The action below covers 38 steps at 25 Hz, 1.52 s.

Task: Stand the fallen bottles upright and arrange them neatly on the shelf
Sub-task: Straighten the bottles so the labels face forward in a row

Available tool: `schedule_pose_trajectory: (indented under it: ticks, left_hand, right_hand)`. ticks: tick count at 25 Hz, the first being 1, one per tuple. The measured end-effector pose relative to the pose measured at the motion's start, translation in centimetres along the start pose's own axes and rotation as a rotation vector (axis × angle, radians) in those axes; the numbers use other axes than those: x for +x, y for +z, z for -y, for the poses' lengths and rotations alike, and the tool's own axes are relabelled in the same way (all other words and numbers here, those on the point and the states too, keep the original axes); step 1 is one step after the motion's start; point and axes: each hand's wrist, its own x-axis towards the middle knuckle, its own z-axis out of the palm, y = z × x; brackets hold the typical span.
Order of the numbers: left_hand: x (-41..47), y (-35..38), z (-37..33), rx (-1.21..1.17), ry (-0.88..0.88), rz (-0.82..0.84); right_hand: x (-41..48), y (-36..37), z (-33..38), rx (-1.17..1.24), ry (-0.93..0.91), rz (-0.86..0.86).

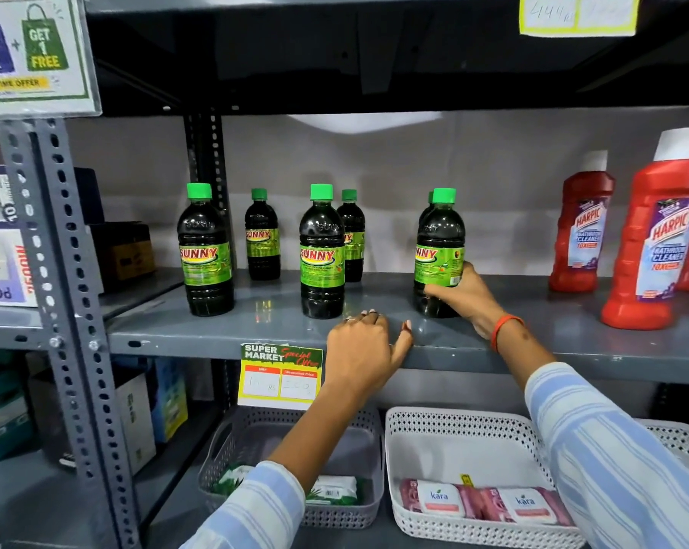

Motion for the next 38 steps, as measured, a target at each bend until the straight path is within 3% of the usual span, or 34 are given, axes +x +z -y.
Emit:
schedule_pose_trajectory:
  ticks: [4, 13, 16, 19, 22, 24, 38]
  left_hand:
    - [-0.1, 0.1, 0.0, -0.015, -0.005, -0.014]
    - [-0.2, -0.4, -0.1, -0.004, -0.015, 0.013]
    - [0.6, -0.8, -0.4, -0.05, -0.102, 0.098]
    - [4.0, 0.2, 0.0, -0.455, -0.244, 0.261]
    - [7.3, 1.2, 0.9, -1.062, -0.254, 0.503]
    - [8.1, 1.3, 0.9, -1.235, -0.234, 0.592]
    - [8.2, 2.8, -2.6, -1.287, -0.307, 0.497]
  right_hand:
    - [-0.1, 0.0, -0.1, -0.109, -0.004, -0.048]
    - [-1.6, -0.9, 0.6, 0.013, -0.099, 0.143]
    - [-2.1, -1.5, 0.4, 0.087, -0.097, 0.255]
    - [-1.5, -2.6, -0.4, 0.199, -0.036, 0.275]
    - [-1.1, -3.3, -1.1, 0.227, -0.017, 0.341]
    - [-1.2, -3.4, -1.2, 0.22, -0.022, 0.354]
    - [-0.4, -5.5, -2.6, 0.147, -0.048, 0.307]
